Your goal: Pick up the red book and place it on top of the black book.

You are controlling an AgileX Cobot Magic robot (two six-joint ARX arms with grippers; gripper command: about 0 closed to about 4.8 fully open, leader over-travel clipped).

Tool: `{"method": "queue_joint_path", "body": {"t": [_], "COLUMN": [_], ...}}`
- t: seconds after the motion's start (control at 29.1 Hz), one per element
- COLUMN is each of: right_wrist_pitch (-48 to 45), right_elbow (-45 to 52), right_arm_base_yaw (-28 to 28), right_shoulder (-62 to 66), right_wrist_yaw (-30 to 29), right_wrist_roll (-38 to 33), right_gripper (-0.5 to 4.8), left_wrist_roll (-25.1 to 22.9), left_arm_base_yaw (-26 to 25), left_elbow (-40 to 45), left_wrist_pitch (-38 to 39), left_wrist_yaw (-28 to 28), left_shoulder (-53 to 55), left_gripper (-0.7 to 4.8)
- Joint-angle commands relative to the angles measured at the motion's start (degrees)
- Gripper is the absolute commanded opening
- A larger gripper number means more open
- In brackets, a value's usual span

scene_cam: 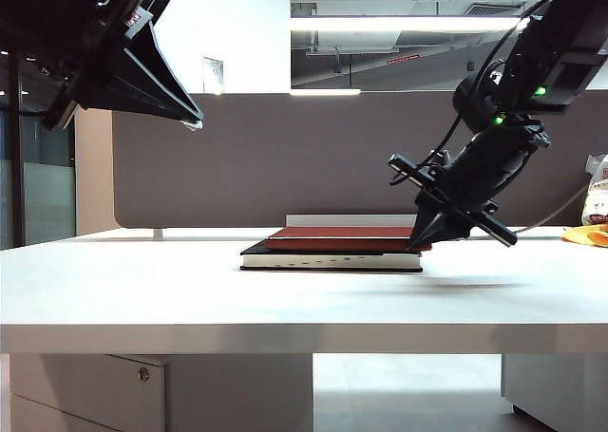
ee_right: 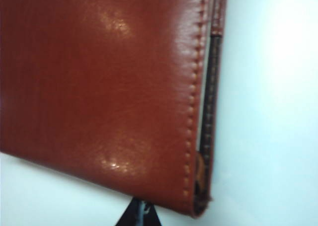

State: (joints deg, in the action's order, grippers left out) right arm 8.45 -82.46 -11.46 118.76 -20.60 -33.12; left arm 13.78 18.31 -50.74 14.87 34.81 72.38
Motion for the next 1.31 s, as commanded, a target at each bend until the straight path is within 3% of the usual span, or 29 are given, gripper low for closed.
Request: {"method": "queue_joint_path", "body": {"t": [0.03, 0.41, 0.69, 1.0, 1.31], "right_wrist_pitch": [-1.01, 0.48, 4.20, 11.76, 19.41], "right_elbow": [-0.17, -0.17, -0.15, -0.11, -0.04], "right_arm_base_yaw": [0.28, 0.28, 0.37, 0.35, 0.37], "right_shoulder": [-0.42, -1.20, -5.38, -12.70, -21.31], "right_wrist_yaw": [0.07, -6.75, -6.05, -1.90, 1.75], "right_wrist_roll": [-0.09, -0.07, 1.64, 8.00, 13.64], "right_gripper": [-0.03, -0.03, -0.03, -0.03, -0.03], "left_wrist_roll": [-0.48, -2.89, -4.02, -6.34, -7.76], "left_arm_base_yaw": [0.09, 0.07, 0.07, 0.04, 0.04], "left_elbow": [-0.24, -0.24, -0.24, -0.22, -0.20], "left_wrist_pitch": [-0.11, -0.02, -0.79, -0.07, 5.86], "left_wrist_yaw": [0.39, 0.39, -4.28, -14.62, -18.93], "left_shoulder": [-0.13, -0.13, -0.87, -9.92, -16.81], "left_gripper": [-0.06, -0.06, -0.06, -0.06, -0.06]}}
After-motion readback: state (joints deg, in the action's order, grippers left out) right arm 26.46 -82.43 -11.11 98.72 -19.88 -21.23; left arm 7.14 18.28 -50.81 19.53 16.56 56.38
